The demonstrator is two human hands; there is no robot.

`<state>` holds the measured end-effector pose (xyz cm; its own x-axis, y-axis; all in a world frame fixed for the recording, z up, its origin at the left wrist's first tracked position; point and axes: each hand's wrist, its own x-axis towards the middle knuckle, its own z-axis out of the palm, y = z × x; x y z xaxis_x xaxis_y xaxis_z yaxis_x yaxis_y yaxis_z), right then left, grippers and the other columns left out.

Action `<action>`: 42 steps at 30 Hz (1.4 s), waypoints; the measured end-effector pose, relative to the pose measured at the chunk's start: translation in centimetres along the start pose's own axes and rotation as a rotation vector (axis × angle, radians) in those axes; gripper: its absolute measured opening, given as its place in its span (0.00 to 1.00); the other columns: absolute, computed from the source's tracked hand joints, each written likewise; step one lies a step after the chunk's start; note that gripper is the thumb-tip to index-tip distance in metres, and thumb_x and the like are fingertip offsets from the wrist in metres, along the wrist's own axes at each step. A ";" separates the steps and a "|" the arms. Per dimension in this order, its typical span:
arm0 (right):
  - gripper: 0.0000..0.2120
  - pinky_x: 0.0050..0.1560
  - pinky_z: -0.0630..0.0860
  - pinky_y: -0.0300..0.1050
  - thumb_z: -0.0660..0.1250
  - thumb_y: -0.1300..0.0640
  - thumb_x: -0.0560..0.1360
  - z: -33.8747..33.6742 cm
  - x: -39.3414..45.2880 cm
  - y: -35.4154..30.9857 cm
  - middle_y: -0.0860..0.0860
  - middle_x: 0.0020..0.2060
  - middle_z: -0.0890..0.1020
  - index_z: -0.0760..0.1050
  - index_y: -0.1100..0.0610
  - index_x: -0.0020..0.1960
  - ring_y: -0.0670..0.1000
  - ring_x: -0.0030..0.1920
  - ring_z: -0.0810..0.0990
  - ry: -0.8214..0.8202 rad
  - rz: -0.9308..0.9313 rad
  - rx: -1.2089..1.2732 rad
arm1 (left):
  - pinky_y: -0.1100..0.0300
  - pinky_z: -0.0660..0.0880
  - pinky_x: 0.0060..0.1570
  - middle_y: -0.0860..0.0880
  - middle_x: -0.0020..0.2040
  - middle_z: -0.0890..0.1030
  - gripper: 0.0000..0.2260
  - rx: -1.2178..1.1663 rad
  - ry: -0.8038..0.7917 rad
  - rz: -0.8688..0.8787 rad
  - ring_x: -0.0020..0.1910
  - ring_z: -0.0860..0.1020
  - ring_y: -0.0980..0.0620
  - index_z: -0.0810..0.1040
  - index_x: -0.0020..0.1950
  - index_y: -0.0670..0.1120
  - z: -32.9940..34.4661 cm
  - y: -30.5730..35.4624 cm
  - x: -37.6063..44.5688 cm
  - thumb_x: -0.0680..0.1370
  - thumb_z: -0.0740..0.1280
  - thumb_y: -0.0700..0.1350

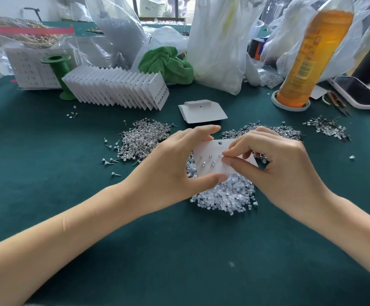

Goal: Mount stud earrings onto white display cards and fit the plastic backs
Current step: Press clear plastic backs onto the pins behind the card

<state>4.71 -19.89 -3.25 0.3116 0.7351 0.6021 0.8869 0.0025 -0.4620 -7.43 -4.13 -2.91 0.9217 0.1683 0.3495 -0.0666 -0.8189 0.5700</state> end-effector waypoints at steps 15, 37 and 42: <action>0.05 0.48 0.75 0.46 0.71 0.60 0.73 0.0 0.1 -0.1 0.49 0.41 0.83 0.84 0.60 0.47 0.53 0.44 0.78 0.011 -0.078 -0.015 | 0.73 0.65 0.58 0.55 0.59 0.77 0.31 -0.034 0.012 -0.034 0.56 0.73 0.61 0.67 0.70 0.52 -0.2 0.0 0.1 0.69 0.72 0.57; 0.06 0.72 0.61 0.54 0.74 0.55 0.71 -1.3 0.9 3.6 0.50 0.66 0.74 0.83 0.50 0.48 0.50 0.71 0.66 -0.195 0.352 -0.264 | 0.81 0.59 0.55 0.57 0.57 0.75 0.32 0.068 0.123 -0.156 0.57 0.72 0.61 0.67 0.70 0.53 -1.7 -3.4 1.5 0.68 0.71 0.58; 0.06 0.71 0.60 0.55 0.75 0.54 0.71 -1.2 1.0 3.7 0.50 0.66 0.75 0.83 0.50 0.47 0.51 0.71 0.66 -0.210 0.356 -0.286 | 0.74 0.63 0.58 0.57 0.59 0.75 0.33 0.086 0.116 -0.143 0.58 0.72 0.61 0.66 0.71 0.53 -1.6 -3.5 1.5 0.69 0.71 0.58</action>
<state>8.71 -19.96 -3.58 0.5630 0.7769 0.2821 0.8048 -0.4378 -0.4007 -6.45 -0.15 -3.25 0.8690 0.3440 0.3556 0.0990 -0.8252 0.5561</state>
